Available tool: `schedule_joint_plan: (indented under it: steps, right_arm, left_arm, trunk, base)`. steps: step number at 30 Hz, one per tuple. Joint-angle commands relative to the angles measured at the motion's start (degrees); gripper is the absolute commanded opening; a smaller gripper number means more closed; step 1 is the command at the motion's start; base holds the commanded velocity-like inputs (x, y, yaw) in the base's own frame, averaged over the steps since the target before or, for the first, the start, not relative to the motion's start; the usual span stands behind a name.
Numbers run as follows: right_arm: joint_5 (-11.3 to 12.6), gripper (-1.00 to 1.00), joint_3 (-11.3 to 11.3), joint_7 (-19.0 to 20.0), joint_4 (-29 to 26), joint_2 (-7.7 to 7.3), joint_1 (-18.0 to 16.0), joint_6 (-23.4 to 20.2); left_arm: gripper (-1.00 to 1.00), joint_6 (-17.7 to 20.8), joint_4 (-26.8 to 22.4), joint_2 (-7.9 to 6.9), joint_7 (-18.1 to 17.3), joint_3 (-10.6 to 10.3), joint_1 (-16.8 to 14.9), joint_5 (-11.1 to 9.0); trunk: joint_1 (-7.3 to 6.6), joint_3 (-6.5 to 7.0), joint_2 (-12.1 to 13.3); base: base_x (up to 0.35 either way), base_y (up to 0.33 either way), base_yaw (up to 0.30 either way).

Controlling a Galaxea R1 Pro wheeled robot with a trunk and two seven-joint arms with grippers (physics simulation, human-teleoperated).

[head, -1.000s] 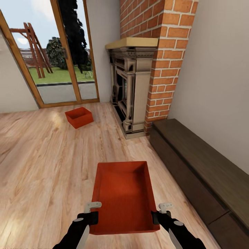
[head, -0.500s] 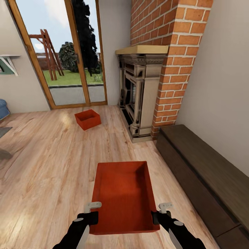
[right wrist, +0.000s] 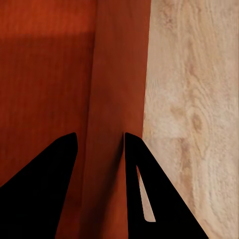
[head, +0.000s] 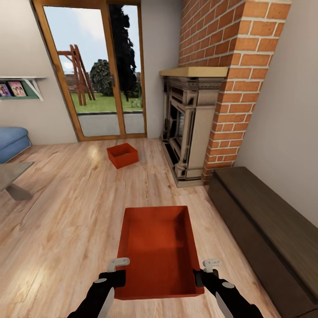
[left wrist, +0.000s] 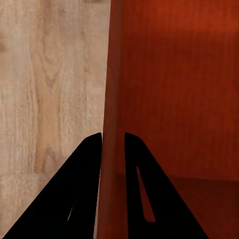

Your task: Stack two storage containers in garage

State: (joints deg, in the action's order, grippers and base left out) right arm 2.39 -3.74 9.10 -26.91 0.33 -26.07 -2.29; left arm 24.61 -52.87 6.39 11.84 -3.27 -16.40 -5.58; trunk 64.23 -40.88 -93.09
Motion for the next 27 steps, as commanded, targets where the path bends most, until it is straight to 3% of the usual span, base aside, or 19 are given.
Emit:
schedule_joint_plan:
  steps: [1, 27]
  right_arm:
    - [0.5, -1.0, 0.2, 1.4, -0.1, 0.11, 0.1, -0.3]
    - [0.3, -1.0, 0.2, 1.4, -0.1, 0.11, 0.1, -0.3]
  left_arm:
    - [-1.0, -0.7, -0.2, 0.03, 0.6, 0.8, 0.0, 1.6]
    - [-1.0, -0.9, 0.7, 0.04, 0.6, 0.6, 0.0, 1.6]
  trunk:
    - [-0.23, 0.22, 0.4]
    - [-5.94, 6.86, 10.8]
  base:
    - [0.0, 0.0, 0.161]
    - [0.0, 0.0, 0.18]
